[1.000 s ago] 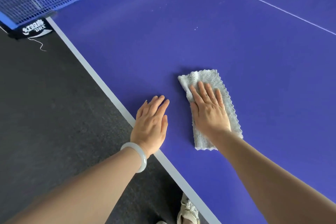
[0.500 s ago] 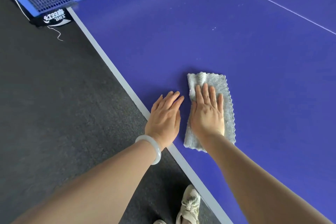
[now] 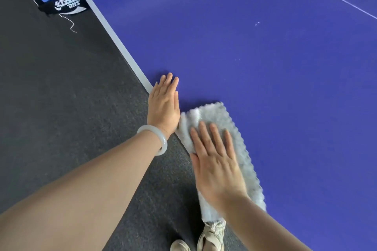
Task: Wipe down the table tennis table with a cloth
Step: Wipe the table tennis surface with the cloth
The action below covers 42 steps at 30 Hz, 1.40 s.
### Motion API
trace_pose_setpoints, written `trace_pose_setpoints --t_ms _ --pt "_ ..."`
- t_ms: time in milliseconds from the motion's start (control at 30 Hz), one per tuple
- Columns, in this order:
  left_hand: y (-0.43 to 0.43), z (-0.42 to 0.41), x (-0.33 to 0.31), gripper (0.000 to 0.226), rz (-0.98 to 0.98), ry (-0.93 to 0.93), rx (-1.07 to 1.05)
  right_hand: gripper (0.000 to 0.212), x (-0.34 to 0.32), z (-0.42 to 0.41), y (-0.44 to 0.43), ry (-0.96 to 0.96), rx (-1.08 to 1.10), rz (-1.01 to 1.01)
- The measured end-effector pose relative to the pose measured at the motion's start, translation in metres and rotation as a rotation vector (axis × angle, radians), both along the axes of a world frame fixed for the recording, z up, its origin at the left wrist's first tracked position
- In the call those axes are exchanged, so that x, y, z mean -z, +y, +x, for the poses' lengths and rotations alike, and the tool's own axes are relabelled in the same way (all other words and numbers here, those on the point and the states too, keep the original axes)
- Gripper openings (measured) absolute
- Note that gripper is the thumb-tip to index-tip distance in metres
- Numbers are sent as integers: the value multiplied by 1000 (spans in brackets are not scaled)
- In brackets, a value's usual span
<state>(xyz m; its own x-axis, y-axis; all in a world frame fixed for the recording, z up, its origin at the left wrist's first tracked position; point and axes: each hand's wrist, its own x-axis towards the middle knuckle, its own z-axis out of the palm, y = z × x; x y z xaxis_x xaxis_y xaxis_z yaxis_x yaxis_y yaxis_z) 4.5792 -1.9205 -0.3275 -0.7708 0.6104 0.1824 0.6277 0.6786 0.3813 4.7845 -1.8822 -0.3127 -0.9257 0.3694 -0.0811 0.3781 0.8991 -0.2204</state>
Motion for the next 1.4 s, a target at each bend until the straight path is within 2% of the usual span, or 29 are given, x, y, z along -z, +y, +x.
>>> trace_pose_setpoints --t_ms 100,167,367,433,533,667,767,867,933,1033,1100,1200,1267,1333,1400 --pt "-4 1 -2 47 77 -20 0 57 1 -52 -1 -21 4 -15" --pt "-6 2 -3 50 64 -21 24 57 -1 -52 3 -14 -16 -24" --pt "-6 3 0 49 45 -20 8 57 -4 48 45 27 -51 17" --pt "-6 4 0 48 38 -22 4 58 -5 59 62 5 -54 37" --pt "-5 4 3 51 20 -9 -8 55 -4 25 75 -30 50 44" --pt "-3 4 2 51 5 2 -12 55 -4 -64 83 -5 251 -37" --pt "-1 5 -4 51 -34 2 -4 55 -5 -81 75 19 135 -50" --pt "2 6 -8 52 -106 3 0 53 -4 -21 81 24 -81 0" --pt "6 4 -12 48 -161 13 -6 53 -2 30 107 34 -85 24" --pt "19 -1 -20 36 -135 4 -15 54 -2 75 173 29 100 33" --pt "37 -3 -24 35 -129 20 56 53 -3 80 222 23 322 23" --pt "75 -1 -23 41 -142 57 206 55 -2 60 273 21 695 17" --pt "95 1 -19 44 -164 58 228 57 -1 33 282 12 855 15" --pt "105 3 -13 46 -183 62 193 58 1 2 272 49 893 17" --pt "105 4 -13 46 -173 49 169 59 2 -22 241 108 732 3"
